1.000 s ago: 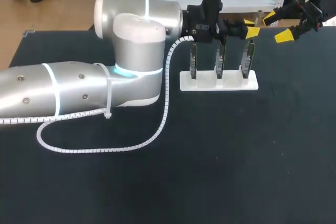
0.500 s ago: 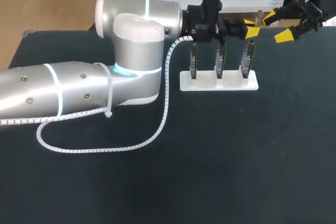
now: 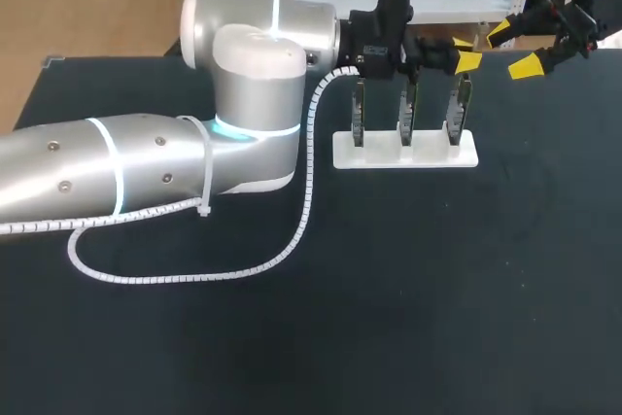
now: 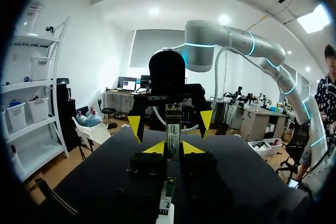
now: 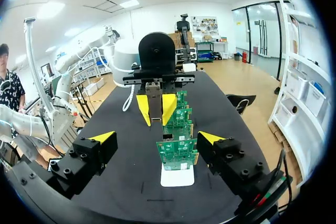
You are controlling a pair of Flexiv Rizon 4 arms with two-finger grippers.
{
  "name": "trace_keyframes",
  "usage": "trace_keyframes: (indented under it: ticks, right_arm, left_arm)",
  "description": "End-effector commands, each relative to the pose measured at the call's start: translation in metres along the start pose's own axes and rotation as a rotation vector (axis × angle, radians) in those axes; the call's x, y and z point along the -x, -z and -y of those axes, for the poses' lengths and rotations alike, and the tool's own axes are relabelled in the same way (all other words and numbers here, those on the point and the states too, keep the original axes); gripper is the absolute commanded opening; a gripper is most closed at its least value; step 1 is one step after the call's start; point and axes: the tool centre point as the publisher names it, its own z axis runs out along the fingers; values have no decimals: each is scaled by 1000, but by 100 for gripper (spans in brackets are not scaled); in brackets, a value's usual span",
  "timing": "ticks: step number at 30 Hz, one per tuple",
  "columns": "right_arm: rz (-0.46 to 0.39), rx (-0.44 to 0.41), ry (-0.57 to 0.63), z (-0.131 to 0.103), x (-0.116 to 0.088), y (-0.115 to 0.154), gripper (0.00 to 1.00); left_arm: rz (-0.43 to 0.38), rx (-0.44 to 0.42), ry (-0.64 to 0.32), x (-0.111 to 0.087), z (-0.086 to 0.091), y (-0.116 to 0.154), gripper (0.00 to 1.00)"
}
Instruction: Pick up the optical module with the left hand, and insert it into the network port with the right hand.
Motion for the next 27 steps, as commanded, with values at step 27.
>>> trace_keyframes:
  ticks: [27]
  right_arm:
    - [0, -5, 2, -2, 0, -1, 100]
  left_arm:
    - [-25, -10, -4, 0, -9, 0, 0]
